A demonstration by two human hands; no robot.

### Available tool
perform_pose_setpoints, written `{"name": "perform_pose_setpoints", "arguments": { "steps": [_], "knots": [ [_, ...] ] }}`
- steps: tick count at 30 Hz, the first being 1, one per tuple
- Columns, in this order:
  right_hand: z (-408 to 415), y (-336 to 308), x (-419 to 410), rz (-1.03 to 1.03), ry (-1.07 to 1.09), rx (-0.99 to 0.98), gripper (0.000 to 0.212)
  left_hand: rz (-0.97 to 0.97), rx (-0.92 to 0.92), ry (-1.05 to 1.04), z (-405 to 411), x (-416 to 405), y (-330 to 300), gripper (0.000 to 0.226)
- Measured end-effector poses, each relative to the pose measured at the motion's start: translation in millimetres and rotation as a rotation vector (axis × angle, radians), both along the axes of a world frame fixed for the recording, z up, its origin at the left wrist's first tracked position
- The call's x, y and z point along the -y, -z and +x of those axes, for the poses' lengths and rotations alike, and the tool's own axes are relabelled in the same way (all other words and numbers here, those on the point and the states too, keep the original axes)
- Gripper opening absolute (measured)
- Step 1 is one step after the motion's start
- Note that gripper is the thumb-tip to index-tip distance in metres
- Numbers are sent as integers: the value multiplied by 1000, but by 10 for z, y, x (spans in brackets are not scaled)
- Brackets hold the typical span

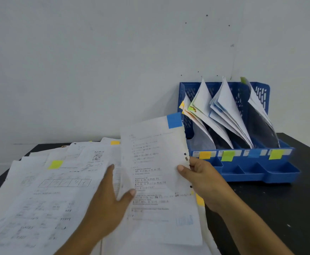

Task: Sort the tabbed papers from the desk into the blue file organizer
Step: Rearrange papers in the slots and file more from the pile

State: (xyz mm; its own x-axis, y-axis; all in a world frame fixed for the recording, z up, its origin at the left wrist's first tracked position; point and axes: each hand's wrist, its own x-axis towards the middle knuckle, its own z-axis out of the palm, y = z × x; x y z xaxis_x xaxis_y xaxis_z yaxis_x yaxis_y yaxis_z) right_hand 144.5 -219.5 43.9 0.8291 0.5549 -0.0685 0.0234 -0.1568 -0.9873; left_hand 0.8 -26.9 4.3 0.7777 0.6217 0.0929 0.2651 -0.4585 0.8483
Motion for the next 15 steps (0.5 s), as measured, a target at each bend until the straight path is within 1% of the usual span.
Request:
{"name": "perform_pose_setpoints", "arguments": {
  "steps": [1,2,3,4,5,9,11,15],
  "knots": [
    [4,-30,47,32,-18,-15,20,-150,28,-27,35,-40,-72,80],
    [5,-56,94,62,-32,-27,21,-309,59,-40,67,-83,-129,69],
    [8,-91,145,92,-39,-39,21,-452,88,-27,94,-121,-198,53],
    [10,-114,186,116,-49,-55,22,-564,108,10,100,-149,-251,38],
    [9,-150,239,132,-58,-69,22,-616,128,58,114,-154,-315,28],
    [10,-336,457,133,-76,-64,25,-573,196,113,192,-123,-477,21],
    [28,-434,566,96,-49,-10,25,-533,209,143,247,-68,-569,20],
    [62,-618,751,-27,64,133,17,-458,221,215,351,47,-732,21]
  ]
}}
